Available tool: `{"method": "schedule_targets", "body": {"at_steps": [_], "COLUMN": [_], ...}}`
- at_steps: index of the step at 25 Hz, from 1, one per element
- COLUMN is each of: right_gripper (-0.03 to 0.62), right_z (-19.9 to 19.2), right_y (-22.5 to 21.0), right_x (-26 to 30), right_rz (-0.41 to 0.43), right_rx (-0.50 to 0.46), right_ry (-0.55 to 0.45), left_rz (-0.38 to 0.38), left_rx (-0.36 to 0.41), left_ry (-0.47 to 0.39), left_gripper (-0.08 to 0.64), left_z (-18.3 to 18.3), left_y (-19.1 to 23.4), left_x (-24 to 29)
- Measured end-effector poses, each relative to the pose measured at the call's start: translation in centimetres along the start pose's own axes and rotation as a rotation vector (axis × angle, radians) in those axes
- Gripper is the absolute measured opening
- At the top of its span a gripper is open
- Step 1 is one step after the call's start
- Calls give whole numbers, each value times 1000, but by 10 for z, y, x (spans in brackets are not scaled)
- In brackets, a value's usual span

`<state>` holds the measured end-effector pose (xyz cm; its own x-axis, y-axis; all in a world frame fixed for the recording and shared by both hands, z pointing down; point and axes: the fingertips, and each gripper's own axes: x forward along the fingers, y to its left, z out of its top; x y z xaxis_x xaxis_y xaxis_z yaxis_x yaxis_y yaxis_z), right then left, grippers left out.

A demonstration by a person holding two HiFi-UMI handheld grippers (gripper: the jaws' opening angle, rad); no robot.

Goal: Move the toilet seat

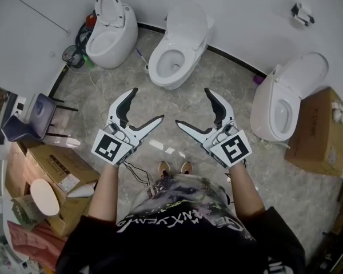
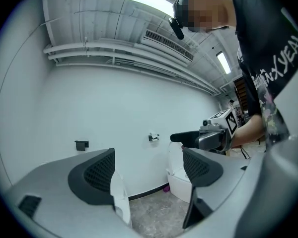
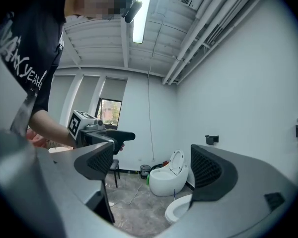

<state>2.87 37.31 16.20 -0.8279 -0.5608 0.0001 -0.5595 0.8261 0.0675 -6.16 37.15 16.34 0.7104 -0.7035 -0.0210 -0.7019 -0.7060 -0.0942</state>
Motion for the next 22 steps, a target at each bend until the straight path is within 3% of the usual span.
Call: {"method": "schedule_targets", "body": {"at_steps": [3, 5, 13, 22], "right_gripper": [558, 584, 584, 584], "right_z": [-5, -7, -8, -19], "right_y": [2, 1, -1, -4], "right_x": [1, 0, -6, -21], "right_rz": [20, 15, 15, 30], "right_rx": [-3, -7, -13, -38], "right_ry": [16, 5, 7, 11], "left_rz": [-19, -37, -47, -4], "left_rx": [-3, 10, 20, 4], "left_ry": [-7, -6, 6, 9], "left_gripper": [456, 482, 508, 506], "left_z": [2, 3, 0, -7], "left_y": [-3, -7, -15, -29], "left_x": [0, 2, 4, 3]}}
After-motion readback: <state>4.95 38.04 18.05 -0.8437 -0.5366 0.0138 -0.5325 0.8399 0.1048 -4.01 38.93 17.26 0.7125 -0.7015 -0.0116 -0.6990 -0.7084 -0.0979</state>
